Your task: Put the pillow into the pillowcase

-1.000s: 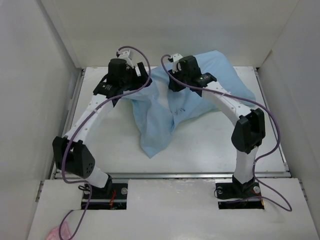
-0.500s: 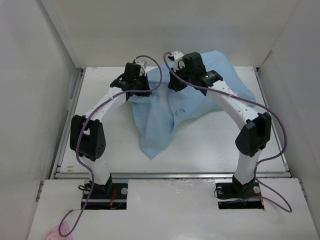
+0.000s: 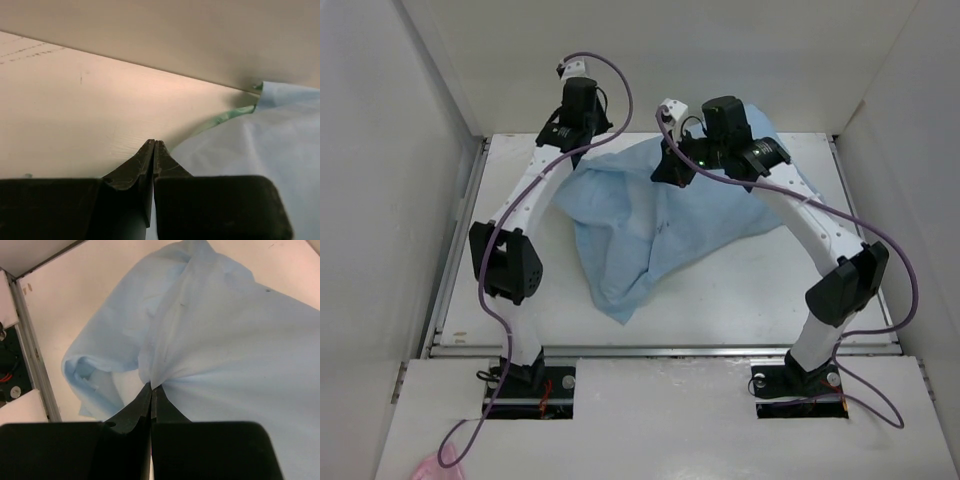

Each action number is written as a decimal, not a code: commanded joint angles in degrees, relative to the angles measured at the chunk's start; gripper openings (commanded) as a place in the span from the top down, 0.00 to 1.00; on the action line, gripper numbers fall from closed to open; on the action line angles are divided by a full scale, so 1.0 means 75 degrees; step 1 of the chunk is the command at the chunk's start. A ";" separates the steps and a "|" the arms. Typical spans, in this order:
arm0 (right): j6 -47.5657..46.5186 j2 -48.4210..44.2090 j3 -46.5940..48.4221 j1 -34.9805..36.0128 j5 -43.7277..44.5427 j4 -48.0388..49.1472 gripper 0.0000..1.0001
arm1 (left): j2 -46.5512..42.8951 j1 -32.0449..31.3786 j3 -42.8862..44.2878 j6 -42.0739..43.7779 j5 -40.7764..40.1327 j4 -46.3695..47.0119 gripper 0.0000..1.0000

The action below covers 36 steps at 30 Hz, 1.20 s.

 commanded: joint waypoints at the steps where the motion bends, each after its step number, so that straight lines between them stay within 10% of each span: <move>1: -0.0054 0.0247 0.0308 0.0023 -0.0602 -0.0069 1.00 | 0.0497 0.0171 0.0563 -0.0311 -0.0504 -0.0679 1.00; 4: 0.0262 0.0575 0.0402 -0.0164 -0.0532 -0.0069 1.00 | -0.0098 0.0172 -0.0266 0.0251 0.0691 -0.0751 0.95; 8: 0.0427 0.0717 0.0578 -0.0235 -0.0450 -0.0069 1.00 | -0.1855 0.0172 -0.2339 0.0275 0.1804 -0.0389 0.35; 16: 0.0498 0.0646 0.0414 -0.0305 -0.0519 0.0119 1.00 | -0.3301 -0.0437 -0.3937 -0.0029 0.1877 -0.0598 0.19; 27: 0.0498 0.0435 0.0274 -0.0305 -0.0520 0.0259 1.00 | -0.1694 -0.0683 -0.3328 -0.0123 0.1362 -0.1665 0.38; 32: 0.0498 0.0271 0.0098 -0.0305 -0.0520 0.0330 1.00 | -0.1343 -0.0683 -0.2652 -0.0229 0.0592 -0.1712 1.00; 36: 0.0498 0.0096 -0.0066 -0.0305 -0.0520 0.0412 1.00 | -0.1272 -0.0754 -0.1596 -0.0322 -0.0066 -0.1817 1.00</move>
